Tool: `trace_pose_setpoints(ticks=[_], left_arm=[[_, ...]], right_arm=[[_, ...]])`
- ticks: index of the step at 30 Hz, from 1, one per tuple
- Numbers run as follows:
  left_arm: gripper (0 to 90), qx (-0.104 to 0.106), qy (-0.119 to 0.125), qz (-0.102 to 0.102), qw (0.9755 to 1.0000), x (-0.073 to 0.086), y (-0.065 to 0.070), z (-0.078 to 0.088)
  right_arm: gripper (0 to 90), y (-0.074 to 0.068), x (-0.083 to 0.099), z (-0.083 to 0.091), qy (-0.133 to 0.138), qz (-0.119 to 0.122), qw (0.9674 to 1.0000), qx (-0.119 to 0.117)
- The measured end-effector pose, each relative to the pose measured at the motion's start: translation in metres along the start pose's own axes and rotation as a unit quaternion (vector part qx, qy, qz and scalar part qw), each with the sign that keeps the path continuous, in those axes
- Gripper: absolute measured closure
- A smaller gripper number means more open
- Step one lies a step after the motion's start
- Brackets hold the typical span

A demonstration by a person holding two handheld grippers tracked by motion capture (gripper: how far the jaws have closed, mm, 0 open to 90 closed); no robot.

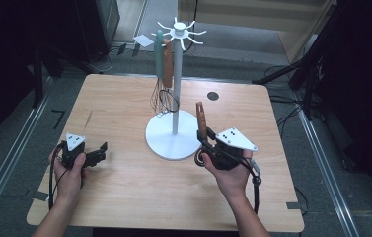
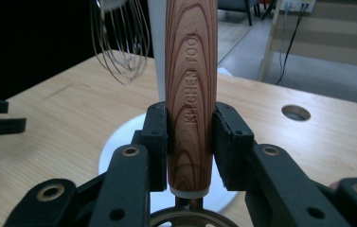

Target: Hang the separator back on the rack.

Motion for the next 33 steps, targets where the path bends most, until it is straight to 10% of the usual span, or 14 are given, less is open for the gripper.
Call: trace_pose_setpoints(ticks=[33], left_arm=[[12.6, 0.000, -0.005, -0.004, 1.0000, 0.002, 0.002, 0.002]], right_arm=[[70.0, -0.030, -0.088, 0.016, 0.108, 0.030, 0.9936, 0.014]])
Point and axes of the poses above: each handheld gripper's, and its own axes: z roughly backward along the jaws, x roughly out of its underside, y roughly to its right, the point moved 6 cm from there along -z, roughly forward along the jaws, and after that the axes turned 4 degrees about -y, right-handed, at the moved point
